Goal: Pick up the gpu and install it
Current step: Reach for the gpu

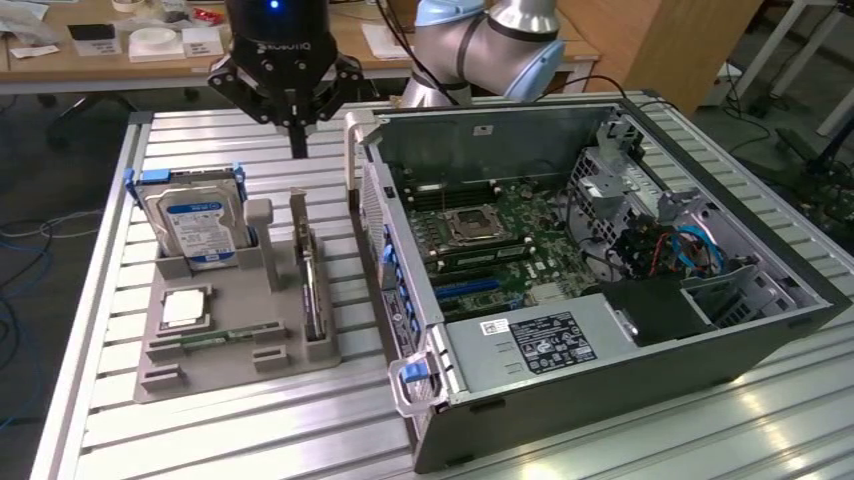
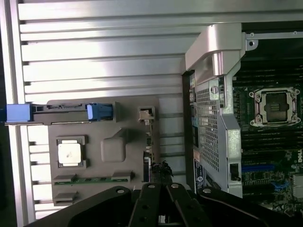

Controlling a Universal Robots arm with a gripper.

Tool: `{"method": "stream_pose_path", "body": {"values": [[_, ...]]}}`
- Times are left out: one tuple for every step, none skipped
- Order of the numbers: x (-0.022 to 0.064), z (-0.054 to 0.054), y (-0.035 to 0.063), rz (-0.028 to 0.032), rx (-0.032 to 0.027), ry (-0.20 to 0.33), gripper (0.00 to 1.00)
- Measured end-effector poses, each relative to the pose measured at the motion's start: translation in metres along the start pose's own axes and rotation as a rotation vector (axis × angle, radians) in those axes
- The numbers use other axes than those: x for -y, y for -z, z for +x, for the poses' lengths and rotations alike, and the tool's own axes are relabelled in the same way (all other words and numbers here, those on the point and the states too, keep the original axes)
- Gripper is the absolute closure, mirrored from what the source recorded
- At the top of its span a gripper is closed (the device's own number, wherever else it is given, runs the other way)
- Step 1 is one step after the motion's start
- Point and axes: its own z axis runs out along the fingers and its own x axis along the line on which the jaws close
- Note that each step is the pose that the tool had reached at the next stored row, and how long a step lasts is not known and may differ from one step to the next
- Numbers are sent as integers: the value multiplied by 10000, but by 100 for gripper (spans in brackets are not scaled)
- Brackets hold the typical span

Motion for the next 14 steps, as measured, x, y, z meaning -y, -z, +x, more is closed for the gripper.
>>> {"method": "stream_pose_path", "body": {"values": [[0, 19, -2, 0, 1, -1, 89], [0, 36, -3, 0, 0, -2, 89], [-1, 52, -5, 1, 0, -3, 89], [-1, 68, -7, 1, 0, -5, 89], [-1, 83, -9, 0, 0, -7, 89], [-1, 99, -11, 0, 1, -8, 89], [-1, 113, -12, 1, 0, -10, 89], [-1, 124, -14, 0, 1, -10, 89], [-1, 126, -14, 0, 1, -11, 89], [0, 126, -14, 1, 1, -10, 89], [0, 126, -14, 0, 1, -10, 89], [0, 126, -14, 0, 1, -10, 89], [0, 126, -14, 1, 1, -10, 89], [0, 127, -13, 1, 0, -10, 89]]}}
